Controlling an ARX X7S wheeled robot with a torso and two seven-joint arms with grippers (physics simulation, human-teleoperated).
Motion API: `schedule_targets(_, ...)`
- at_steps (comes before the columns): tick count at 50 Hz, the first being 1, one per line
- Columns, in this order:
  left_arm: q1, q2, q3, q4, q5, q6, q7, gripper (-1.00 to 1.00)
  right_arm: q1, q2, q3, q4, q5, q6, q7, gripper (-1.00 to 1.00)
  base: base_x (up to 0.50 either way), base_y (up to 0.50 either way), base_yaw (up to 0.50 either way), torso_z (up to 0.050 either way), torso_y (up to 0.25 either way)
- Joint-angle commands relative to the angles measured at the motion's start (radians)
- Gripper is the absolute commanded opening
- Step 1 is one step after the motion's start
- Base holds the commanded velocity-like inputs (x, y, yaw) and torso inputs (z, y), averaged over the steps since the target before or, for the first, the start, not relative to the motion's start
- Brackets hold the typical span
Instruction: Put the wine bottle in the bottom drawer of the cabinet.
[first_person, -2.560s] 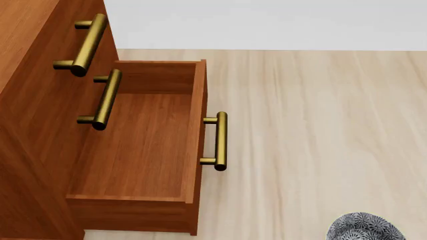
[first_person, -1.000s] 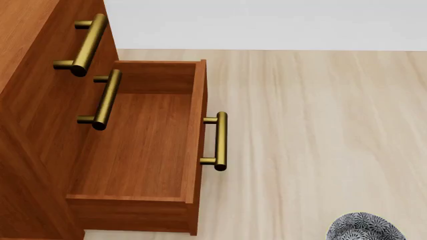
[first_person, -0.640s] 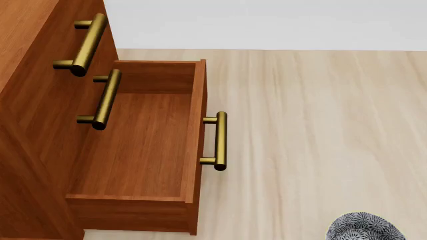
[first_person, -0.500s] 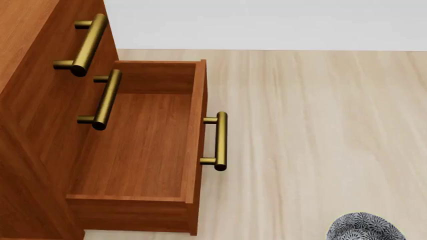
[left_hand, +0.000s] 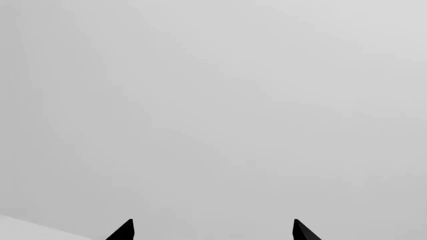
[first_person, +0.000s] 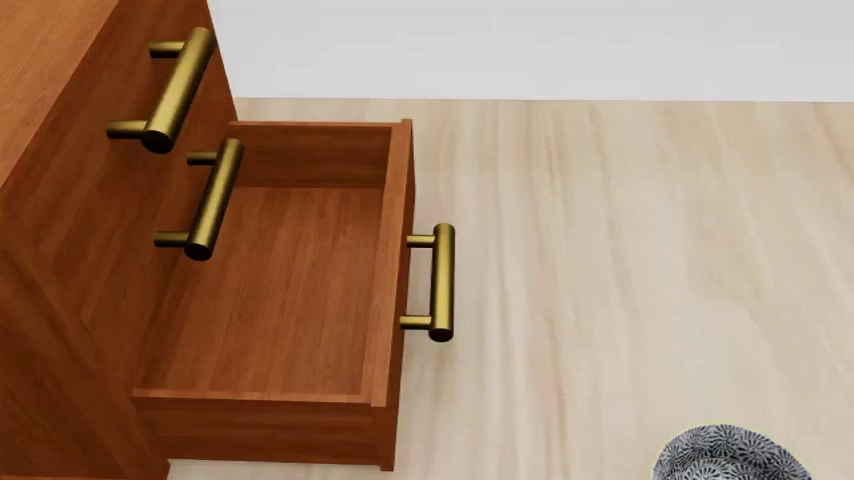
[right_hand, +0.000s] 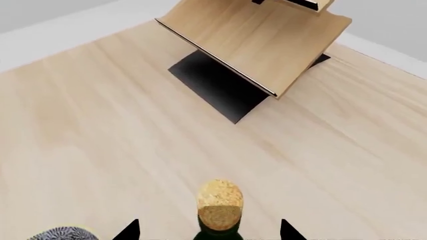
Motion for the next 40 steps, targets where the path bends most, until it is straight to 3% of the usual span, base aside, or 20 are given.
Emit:
schedule_targets(1, 0.0, -0.001, -0.001, 0.003, -0.002, -0.004, 0.0, 1.0, 0.0, 0.009, -0.027, 0.02, -0.018, -0.007, -0.007, 1.0, 0.0, 0.0, 0.0, 0.0, 0.0)
schedule_targets(11, 0.001, 0.001, -0.003, -0.004, -0.004, 0.005, 0.001, 1.0, -0.022, 0.004, -0.019, 0.022, -0.051, -0.02, -0.037, 1.0, 0.0, 0.0, 0.0, 0.0, 0.0)
schedule_targets(12, 0.002, 0.001, -0.003, -0.004, -0.003, 0.006, 0.0, 1.0, -0.022, 0.009, -0.022, 0.021, -0.051, -0.019, -0.033, -1.0, 0.0, 0.0, 0.0, 0.0, 0.0)
schedule_targets(28, -0.005, -0.001, 0.0, -0.004, -0.005, 0.002, -0.001, 1.0, -0.005, 0.062, -0.029, 0.002, 0.023, -0.031, 0.033, -1.0, 0.0, 0.0, 0.0, 0.0, 0.0)
schedule_targets(40, -0.001, 0.0, 0.001, -0.003, -0.006, 0.003, 0.001, 1.0, 0.117, 0.26, -0.123, 0.005, 0.276, -0.128, 0.238, -1.0, 0.0, 0.0, 0.0, 0.0, 0.0)
